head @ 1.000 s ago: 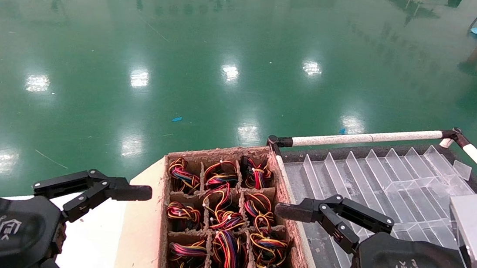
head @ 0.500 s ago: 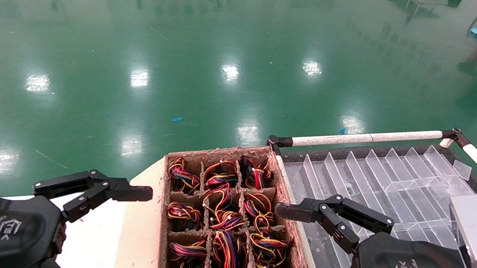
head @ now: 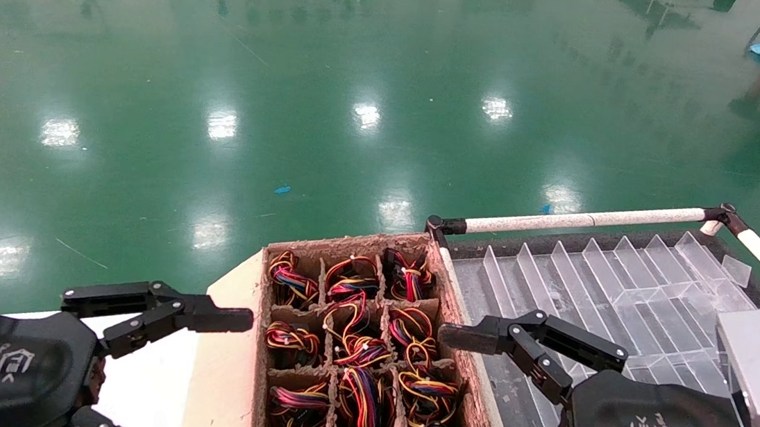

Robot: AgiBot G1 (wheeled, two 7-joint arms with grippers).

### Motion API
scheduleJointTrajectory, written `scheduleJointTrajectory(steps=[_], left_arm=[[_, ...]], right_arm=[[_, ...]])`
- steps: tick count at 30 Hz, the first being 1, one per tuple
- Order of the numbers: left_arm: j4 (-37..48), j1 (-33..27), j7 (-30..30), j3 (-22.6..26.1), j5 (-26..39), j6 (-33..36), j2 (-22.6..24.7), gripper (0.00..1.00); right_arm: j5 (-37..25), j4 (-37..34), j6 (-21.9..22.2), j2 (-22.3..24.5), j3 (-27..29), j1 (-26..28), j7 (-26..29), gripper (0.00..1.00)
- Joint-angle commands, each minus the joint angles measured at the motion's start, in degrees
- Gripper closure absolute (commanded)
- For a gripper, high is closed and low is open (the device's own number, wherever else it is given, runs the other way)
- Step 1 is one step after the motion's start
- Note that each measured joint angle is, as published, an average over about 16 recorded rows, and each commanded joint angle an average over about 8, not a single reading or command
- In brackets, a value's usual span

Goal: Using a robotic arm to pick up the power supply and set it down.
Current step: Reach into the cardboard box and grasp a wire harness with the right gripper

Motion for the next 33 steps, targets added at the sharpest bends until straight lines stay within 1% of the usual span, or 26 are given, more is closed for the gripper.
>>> scheduleJointTrajectory(steps=[1, 5, 9, 13, 17, 21, 25, 27, 33], left_arm=[[0.00, 0.00, 0.00, 0.00, 0.00, 0.00, 0.00, 1.00], [0.00, 0.00, 0.00, 0.00, 0.00, 0.00, 0.00, 1.00], [0.01, 0.00, 0.00, 0.00, 0.00, 0.00, 0.00, 1.00], [0.01, -0.01, 0.00, 0.01, 0.00, 0.00, 0.00, 1.00], [0.01, -0.01, 0.01, 0.01, 0.00, 0.01, 0.00, 1.00], [0.01, -0.01, 0.01, 0.01, 0.00, 0.01, 0.00, 1.00], [0.01, -0.01, 0.01, 0.01, 0.00, 0.00, 0.00, 1.00], [0.01, -0.01, 0.01, 0.01, -0.01, 0.00, 0.00, 1.00], [0.01, -0.01, 0.01, 0.02, -0.01, 0.00, 0.00, 1.00]], right_arm=[[0.10, 0.01, -0.02, -0.10, 0.03, -0.01, 0.01, 0.00], [-1.04, 0.17, 0.29, 0.64, -0.14, 0.12, 0.17, 0.00], [-4.56, 1.23, 1.41, 2.54, -0.91, 0.80, 1.25, 0.00], [-10.15, 2.77, 2.41, 4.28, -2.60, 2.54, 3.38, 0.00], [-16.29, 3.52, 2.58, 4.85, -4.90, 5.00, 5.64, 0.00], [-22.30, 3.80, 2.39, 4.22, -7.36, 7.58, 7.60, 0.00], [-27.39, 3.99, 2.27, 2.53, -9.64, 9.95, 9.08, 0.01], [-29.41, 4.03, 2.23, 1.47, -10.62, 10.97, 9.57, 0.18], [-34.63, 4.03, 1.96, -1.41, -13.22, 13.61, 10.76, 0.92]])
